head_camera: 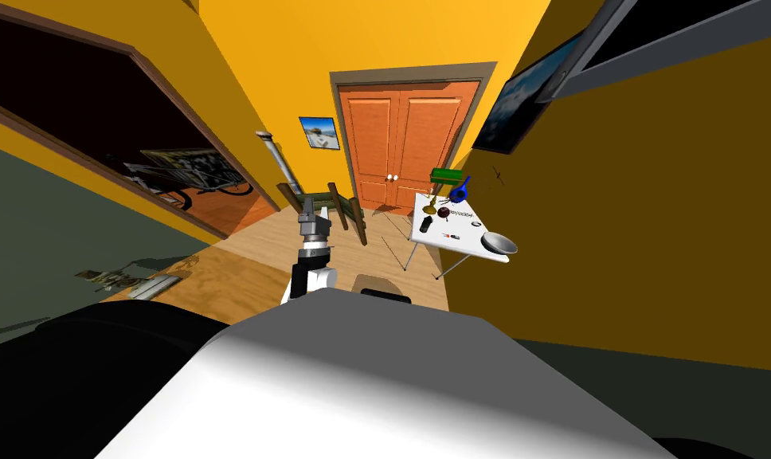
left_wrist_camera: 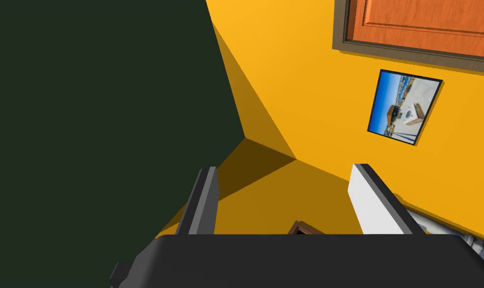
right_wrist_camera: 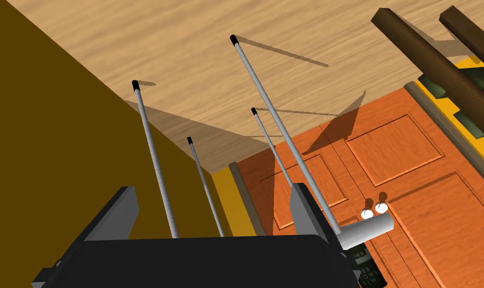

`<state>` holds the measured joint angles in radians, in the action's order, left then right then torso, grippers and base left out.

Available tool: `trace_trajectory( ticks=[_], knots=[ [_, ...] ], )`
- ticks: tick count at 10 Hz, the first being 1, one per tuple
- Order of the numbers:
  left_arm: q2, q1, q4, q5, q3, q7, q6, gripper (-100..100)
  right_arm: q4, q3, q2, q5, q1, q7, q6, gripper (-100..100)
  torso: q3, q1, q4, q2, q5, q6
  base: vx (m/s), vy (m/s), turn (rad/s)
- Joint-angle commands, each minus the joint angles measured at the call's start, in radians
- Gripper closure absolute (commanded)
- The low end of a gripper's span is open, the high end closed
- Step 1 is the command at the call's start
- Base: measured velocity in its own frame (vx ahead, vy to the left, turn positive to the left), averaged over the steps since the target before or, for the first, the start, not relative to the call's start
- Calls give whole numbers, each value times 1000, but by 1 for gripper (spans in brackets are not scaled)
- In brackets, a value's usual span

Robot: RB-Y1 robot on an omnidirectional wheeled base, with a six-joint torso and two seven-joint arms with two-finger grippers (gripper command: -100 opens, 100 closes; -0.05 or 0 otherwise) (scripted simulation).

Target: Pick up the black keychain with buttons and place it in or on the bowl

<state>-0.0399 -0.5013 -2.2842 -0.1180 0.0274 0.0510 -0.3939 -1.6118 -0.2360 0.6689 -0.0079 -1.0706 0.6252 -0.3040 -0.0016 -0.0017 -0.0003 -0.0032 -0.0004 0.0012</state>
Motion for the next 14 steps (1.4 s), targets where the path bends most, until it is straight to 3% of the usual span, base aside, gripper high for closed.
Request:
trace_trajectory(
  ticks=[1, 3, 4, 5, 6, 7, 8, 9, 12, 13, 14],
  knots=[
    [0, 0, 0, 0, 0, 0, 0, 0, 50, -16, 50, 11, -14, 50, -3, -100, 0, 0, 0, 0, 0, 0, 31, 52, 224],
    [0, 0, 0, 0, 0, 0, 0, 0, 64, -16, 50, 11, -14, 50, -3, -100, -1, 1, 0, -1, 0, -1, 27, 35, 117],
    [0, 0, 0, 0, 0, 0, 0, 0, 101, -30, 96, 23, -29, 98, -2, -100, 0, 0, 0, -1, 0, 0, 30, 54, 267],
    [0, 0, 0, 0, 0, 0, 0, 0, 119, -30, 98, 23, -29, 98, -2, -100, -1, 1, 0, -1, 0, -1, 43, 50, 168],
    [0, 0, 0, 0, 0, 0, 0, 0, 163, -44, 144, 35, -42, 138, -2, -100, -1, 1, 0, -2, 0, 0, 78, 69, 266],
    [0, 0, 0, 0, 0, 0, 0, 0, 174, -44, 145, 35, -42, 145, -2, -100, -2, 2, -1, -3, 1, -1, 79, 64, 184],
    [0, 0, 0, 0, 0, 0, 0, 0, 208, -58, 189, 48, -53, 186, -2, -100, -2, 2, -1, -4, 1, 0, 92, 96, 275],
    [0, 0, 0, 0, 0, 0, 0, 0, 229, -58, 193, 48, -53, 191, -2, -100, -3, 4, -1, -5, 1, -1, 94, 64, 153],
    [0, 0, 0, 0, 0, 0, 0, 0, 334, -86, 279, 74, -67, 274, -2, -100, -3, 3, -1, -6, 1, 0, 115, 69, 221],
    [0, 0, 0, 0, 0, 0, 0, 0, 339, -86, 286, 74, -67, 280, -2, -100, -4, 3, -2, -7, 1, -1, 116, 39, 149],
    [0, 0, 0, 0, 0, 0, 0, 0, 370, -99, 331, 87, -71, 315, -3, -100, -4, 2, -2, -6, 1, 0, 146, 56, 278]
  ],
)
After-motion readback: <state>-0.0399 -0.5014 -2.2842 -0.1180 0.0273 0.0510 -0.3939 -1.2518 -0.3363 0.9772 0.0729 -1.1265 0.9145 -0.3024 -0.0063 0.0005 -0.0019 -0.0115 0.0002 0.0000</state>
